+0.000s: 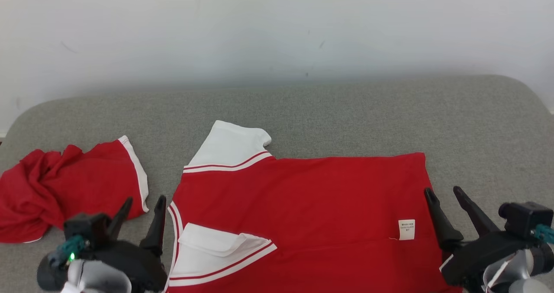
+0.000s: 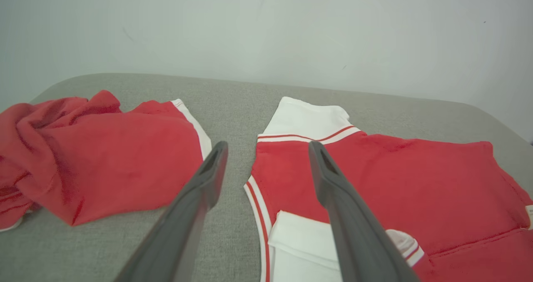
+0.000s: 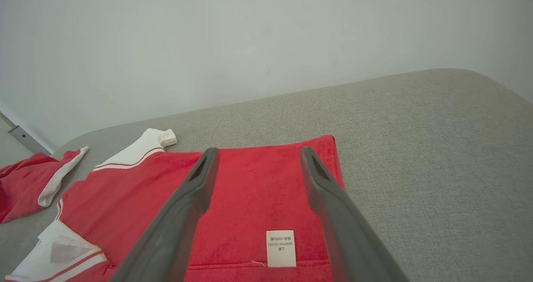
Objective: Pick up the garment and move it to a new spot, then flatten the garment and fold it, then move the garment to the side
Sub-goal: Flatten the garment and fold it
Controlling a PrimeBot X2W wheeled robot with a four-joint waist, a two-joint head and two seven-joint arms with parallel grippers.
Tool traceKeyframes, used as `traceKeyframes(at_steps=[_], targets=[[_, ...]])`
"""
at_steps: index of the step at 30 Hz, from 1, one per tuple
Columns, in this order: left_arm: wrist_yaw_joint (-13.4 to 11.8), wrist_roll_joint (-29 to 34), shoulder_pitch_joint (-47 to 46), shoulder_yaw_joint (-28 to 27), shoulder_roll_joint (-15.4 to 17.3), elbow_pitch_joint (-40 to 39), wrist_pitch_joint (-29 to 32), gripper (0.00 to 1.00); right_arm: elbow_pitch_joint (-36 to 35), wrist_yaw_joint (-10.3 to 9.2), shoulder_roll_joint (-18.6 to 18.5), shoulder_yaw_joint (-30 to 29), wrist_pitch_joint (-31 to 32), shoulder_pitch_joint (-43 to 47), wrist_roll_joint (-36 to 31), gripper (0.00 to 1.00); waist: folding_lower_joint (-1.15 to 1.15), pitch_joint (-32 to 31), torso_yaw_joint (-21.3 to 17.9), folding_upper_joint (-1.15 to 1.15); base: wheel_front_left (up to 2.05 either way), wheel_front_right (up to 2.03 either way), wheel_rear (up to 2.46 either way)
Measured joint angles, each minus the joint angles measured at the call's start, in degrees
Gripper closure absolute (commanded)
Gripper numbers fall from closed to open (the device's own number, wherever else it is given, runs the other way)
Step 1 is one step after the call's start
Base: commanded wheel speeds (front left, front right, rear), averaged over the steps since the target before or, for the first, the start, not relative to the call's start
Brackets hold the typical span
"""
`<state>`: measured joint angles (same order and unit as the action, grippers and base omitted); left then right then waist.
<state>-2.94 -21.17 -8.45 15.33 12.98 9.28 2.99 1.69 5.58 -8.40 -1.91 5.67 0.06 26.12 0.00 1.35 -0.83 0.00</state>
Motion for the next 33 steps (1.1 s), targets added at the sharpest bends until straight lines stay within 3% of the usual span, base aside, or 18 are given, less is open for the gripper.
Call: traceKeyframes(at_steps=[8,19,33], targets=[[2.87,-0.2,-14.87,1.93,-0.53,6.79,8.13,0.0,3.74,0.03,-3.27,3.52,8.14,-9.49,-2.76,0.0,0.0,3.78,-0.06,0.0,0.0,0.0,0.0],[3.57,-1.15,-29.92,2.38,-1.58,18.52,21.09,0.0,9.71,-0.03,-5.02,6.47,18.91,-24.33,-3.97,0.0,0.01,9.97,-1.93,0.01,0.0,0.0,0.0],[3.93,0.25,-44.49,2.65,-0.32,27.43,29.42,0.0,14.63,-2.75,-3.94,7.05,28.24,-33.87,-3.88,0.0,0.01,19.03,-6.36,0.01,0.0,0.0,0.0]])
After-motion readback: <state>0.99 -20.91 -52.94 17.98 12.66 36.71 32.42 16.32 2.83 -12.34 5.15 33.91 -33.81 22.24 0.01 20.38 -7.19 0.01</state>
